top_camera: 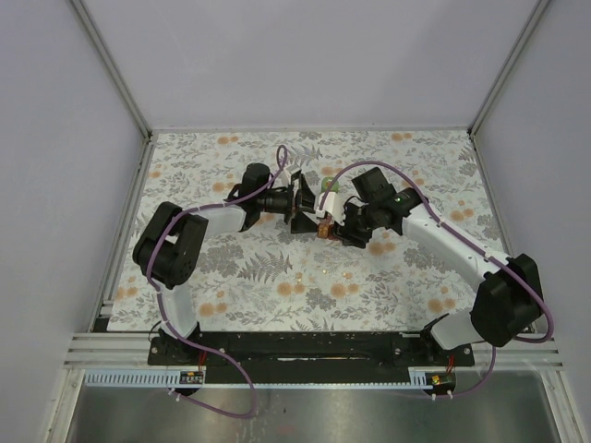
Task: Sort the pills into containers
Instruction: Close the pill container at the center of the board.
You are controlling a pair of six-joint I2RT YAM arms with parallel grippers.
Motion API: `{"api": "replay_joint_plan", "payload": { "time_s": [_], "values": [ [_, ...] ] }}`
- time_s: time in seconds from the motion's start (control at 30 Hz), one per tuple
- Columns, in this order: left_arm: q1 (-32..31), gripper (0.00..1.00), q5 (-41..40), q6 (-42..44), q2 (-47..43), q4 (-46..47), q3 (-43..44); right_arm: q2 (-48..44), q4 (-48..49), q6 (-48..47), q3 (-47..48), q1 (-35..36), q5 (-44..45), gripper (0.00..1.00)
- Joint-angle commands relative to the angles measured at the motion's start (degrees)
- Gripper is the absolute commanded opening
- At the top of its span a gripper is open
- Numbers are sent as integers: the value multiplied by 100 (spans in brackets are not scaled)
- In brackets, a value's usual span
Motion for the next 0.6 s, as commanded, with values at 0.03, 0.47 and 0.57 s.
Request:
{"api": "replay_joint_plan", "payload": {
  "time_s": [0.03, 0.47, 0.57],
  "values": [
    [-59, 99, 152, 132, -258, 157, -7, 49, 16, 180, 269, 60, 170, 4],
    [-112, 99, 222, -105, -179, 438, 19, 58, 104, 312, 278, 69, 240, 2],
    [-112, 99, 275, -237, -206, 596, 28, 49, 139, 303, 217, 69, 293, 3]
  ]
}}
